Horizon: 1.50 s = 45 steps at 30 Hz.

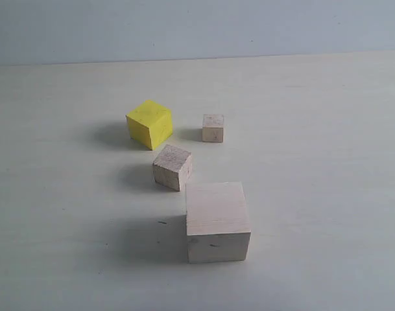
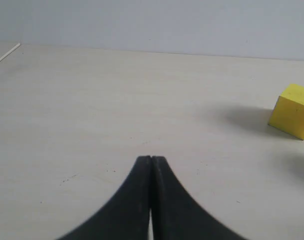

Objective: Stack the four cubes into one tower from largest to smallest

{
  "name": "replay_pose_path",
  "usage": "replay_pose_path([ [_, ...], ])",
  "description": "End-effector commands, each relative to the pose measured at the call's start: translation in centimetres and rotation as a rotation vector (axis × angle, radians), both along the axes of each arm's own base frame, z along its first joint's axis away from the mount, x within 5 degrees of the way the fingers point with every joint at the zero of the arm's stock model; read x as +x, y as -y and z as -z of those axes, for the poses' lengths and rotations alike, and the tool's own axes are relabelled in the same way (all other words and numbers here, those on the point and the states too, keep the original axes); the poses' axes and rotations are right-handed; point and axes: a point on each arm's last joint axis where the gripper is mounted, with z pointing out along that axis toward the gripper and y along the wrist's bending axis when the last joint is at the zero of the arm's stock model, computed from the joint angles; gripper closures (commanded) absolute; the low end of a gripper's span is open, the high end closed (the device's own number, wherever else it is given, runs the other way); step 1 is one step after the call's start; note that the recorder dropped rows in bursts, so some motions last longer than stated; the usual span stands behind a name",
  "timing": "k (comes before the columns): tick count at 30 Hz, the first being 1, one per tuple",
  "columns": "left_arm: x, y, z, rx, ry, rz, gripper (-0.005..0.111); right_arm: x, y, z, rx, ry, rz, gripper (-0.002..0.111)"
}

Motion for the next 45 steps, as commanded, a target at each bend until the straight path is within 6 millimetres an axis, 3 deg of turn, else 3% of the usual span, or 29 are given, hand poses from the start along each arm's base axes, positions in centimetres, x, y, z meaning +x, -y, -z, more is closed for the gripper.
replay_pose_path([
  [1, 0.0, 0.0, -0.1, -0.005, 0.017, 0.005, 0.107, 0.0, 0.0, 0.0, -0.001, 0.008, 0.004, 0.108],
  [7, 0.0, 0.0, -0.1, -0.005, 0.017, 0.005, 0.107, 0.1, 0.0, -0.6, -0.004, 0.073, 0.004, 0.108],
  [11, 0.0, 0.0, -0.1, -0.005, 0.017, 0.005, 0.107, 0.1, 0.0, -3.9, 0.021, 0.440, 0.006, 0.108],
  [13, 0.0, 0.0, -0.1, -0.005, 0.017, 0.005, 0.107, -0.1, 0.0, -4.8, 0.018, 0.536, 0.007, 0.108],
  [29, 0.0, 0.0, -0.3, 0.000, 0.032, 0.005, 0.107, -0.3, 0.1, -5.4, 0.026, 0.612, 0.008, 0.108],
  [31, 0.2, 0.1, -1.4, 0.000, 0.154, 0.012, 0.107, -0.4, 0.1, -5.6, 0.119, 0.637, 0.001, 0.108],
  [36, -1.0, 0.4, -7.3, 0.001, 0.835, 0.045, 0.107, -1.7, -0.4, -10.0, 0.056, 0.757, -0.052, 0.108],
  [38, -1.6, 0.4, -8.2, 0.001, 0.953, 0.051, 0.107, -2.1, -0.4, -11.3, 0.068, 0.757, -0.078, 0.108],
  [40, -2.1, 0.4, -8.7, 0.037, 1.028, 0.046, 0.107, -2.0, -0.5, -12.0, 0.075, 0.736, -0.096, 0.108],
  [42, -1.8, 0.4, -8.4, -0.016, 0.986, 0.056, 0.107, -1.8, -0.5, -12.6, 0.065, 0.705, -0.104, 0.108],
  [45, -1.1, 0.3, -9.1, -0.077, 0.687, 0.043, 0.107, -1.2, -0.6, -14.0, 0.068, 0.641, -0.121, 0.108],
])
